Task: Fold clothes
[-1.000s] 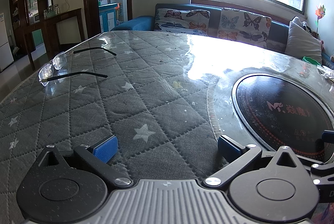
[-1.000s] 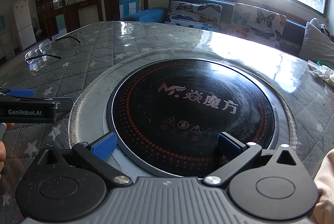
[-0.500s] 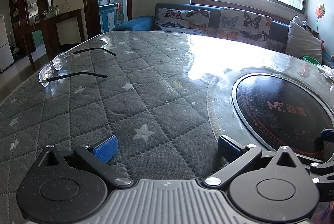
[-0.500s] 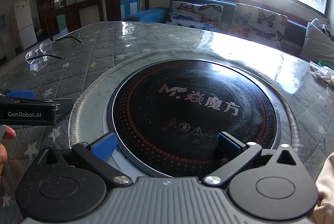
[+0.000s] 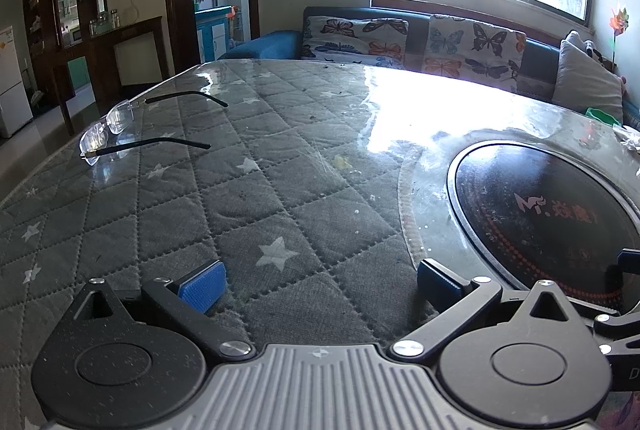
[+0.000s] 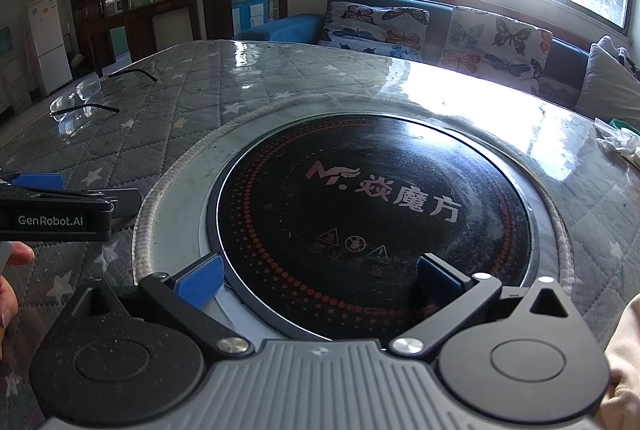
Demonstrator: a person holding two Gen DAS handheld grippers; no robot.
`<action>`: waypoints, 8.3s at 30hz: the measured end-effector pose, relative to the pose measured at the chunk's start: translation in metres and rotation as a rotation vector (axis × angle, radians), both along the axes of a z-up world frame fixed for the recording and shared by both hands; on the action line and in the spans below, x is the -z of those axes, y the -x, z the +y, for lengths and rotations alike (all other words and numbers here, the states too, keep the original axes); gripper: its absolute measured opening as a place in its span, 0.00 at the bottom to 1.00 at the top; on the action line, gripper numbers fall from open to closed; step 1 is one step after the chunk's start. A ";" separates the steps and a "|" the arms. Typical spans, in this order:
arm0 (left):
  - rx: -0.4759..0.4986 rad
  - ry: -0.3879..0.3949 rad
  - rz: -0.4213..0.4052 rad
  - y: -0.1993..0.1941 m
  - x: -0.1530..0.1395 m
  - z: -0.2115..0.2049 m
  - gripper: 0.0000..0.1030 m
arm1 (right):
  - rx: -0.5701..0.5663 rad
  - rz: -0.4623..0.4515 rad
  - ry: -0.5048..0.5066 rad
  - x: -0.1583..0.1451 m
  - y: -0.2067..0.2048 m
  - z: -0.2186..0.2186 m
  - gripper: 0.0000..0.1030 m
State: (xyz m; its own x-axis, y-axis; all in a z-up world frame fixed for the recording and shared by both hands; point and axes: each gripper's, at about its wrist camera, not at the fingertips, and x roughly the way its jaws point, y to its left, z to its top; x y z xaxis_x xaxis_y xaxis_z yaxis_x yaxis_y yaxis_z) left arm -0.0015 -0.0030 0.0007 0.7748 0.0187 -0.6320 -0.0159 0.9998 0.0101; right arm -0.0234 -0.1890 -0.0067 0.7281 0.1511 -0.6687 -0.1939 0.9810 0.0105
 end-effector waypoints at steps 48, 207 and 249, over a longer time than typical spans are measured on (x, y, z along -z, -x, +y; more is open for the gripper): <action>0.220 0.094 0.087 0.060 -0.047 -0.057 1.00 | 0.118 -0.277 0.048 -0.088 0.160 -0.041 1.00; 0.626 0.249 0.426 -0.007 -0.056 -0.253 0.67 | 0.460 0.018 -0.083 -0.063 0.247 -0.158 0.08; 0.730 0.348 0.369 -0.015 -0.051 -0.260 0.07 | 0.484 0.089 -0.162 -0.041 0.223 -0.175 0.17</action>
